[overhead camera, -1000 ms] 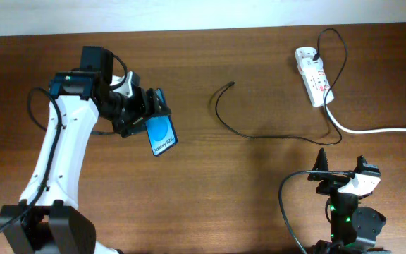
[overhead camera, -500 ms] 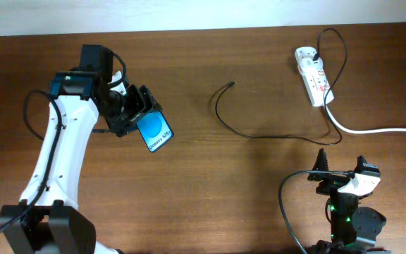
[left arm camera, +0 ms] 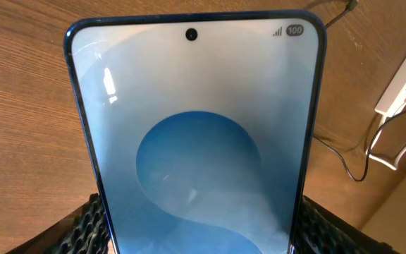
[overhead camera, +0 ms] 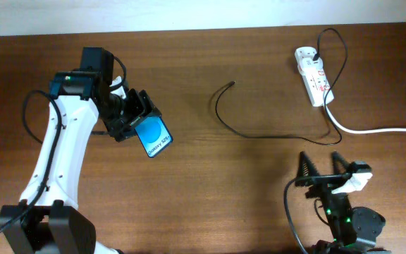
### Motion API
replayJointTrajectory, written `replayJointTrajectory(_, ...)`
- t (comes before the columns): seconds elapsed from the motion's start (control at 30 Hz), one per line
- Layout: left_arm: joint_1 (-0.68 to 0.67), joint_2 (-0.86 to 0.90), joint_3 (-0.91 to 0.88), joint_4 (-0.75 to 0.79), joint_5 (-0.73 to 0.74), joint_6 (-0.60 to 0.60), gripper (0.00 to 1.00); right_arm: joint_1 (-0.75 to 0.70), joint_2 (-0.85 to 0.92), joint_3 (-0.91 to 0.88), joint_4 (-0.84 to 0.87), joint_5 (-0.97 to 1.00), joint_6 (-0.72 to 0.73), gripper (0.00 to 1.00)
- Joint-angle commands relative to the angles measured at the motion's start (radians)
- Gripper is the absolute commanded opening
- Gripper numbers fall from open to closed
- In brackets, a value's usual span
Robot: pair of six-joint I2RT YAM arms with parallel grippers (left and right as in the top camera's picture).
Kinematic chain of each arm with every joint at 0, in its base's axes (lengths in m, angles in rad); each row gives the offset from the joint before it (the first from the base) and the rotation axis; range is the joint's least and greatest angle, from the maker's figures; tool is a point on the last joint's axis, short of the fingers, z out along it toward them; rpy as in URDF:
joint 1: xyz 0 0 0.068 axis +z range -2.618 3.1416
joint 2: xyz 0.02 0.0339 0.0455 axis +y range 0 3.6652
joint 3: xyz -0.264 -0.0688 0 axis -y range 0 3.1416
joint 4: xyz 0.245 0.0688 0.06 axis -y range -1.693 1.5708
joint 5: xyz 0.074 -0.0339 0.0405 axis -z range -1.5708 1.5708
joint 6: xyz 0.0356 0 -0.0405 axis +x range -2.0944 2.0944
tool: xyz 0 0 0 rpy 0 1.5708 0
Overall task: Plug charger to phone and switch on socket
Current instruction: 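Move the right gripper toward the phone held by the left gripper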
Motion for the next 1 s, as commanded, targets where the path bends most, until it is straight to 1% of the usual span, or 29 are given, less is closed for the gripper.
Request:
replayJointTrajectory(0.0, 0.003, -0.028, 0.028, 0.000, -0.001, 0.016, 0.29, 0.000, -0.007, -0.005, -0.006, -0.582, 0.320, 0.99)
replayJointTrajectory(0.03, 0.003, -0.028, 0.028, -0.001, -0.001, 0.016, 0.30, 0.000, -0.007, -0.005, -0.006, -0.773, 0.345, 0.98)
replayJointTrajectory(0.1, 0.003, -0.028, 0.028, 0.000, -0.007, 0.016, 0.29, 0.000, -0.007, -0.005, -0.006, -1.013, 0.400, 0.98)
replayJointTrajectory(0.13, 0.003, -0.028, 0.028, -0.001, -0.007, 0.016, 0.30, 0.001, -0.007, -0.005, -0.010, -1.032, 0.404, 0.98)
replayJointTrajectory(0.23, 0.003, -0.028, 0.028, -0.001, -0.007, 0.016, 0.30, 0.000, -0.007, -0.005, -0.013, -0.990, 0.401, 0.98)
replayJointTrajectory(0.3, 0.003, -0.028, 0.028, -0.001, -0.006, 0.015, 0.31, 0.000, -0.007, -0.005, 0.074, -0.942, 0.399, 0.98)
replayJointTrajectory(0.37, 0.004, -0.028, 0.028, 0.003, -0.006, 0.014, 0.31, 0.000, -0.007, -0.005, 0.172, -0.894, 0.503, 0.98)
replayJointTrajectory(0.43, 0.003, -0.028, 0.028, 0.013, -0.006, 0.015, 0.31, 0.000, -0.006, -0.005, 0.281, -0.891, 0.589, 0.98)
replayJointTrajectory(0.53, 0.003, -0.028, 0.028, 0.019, -0.006, 0.015, 0.32, 0.000, 0.043, 0.013, 0.292, -0.871, 0.601, 0.98)
replayJointTrajectory(0.6, 0.003, -0.028, 0.028, 0.027, -0.006, 0.015, 0.32, 0.000, 0.113, 0.030, 0.318, -0.848, 0.597, 0.98)
replayJointTrajectory(0.7, 0.004, -0.028, 0.028, 0.037, -0.007, 0.015, 0.32, 0.000, 0.268, 0.065, 0.414, -0.829, 0.590, 0.98)
replayJointTrajectory(0.73, 0.003, -0.028, 0.028, 0.041, -0.007, 0.015, 0.32, 0.000, 0.333, 0.091, 0.427, -0.829, 0.558, 0.98)
replayJointTrajectory(0.87, 0.004, -0.028, 0.028, 0.045, -0.007, 0.015, 0.32, 0.000, 0.572, 0.212, 0.427, -0.857, 0.459, 0.98)
replayJointTrajectory(0.97, 0.003, -0.028, 0.028, 0.045, -0.007, 0.015, 0.33, 0.000, 0.699, 0.289, 0.427, -0.849, 0.438, 0.98)
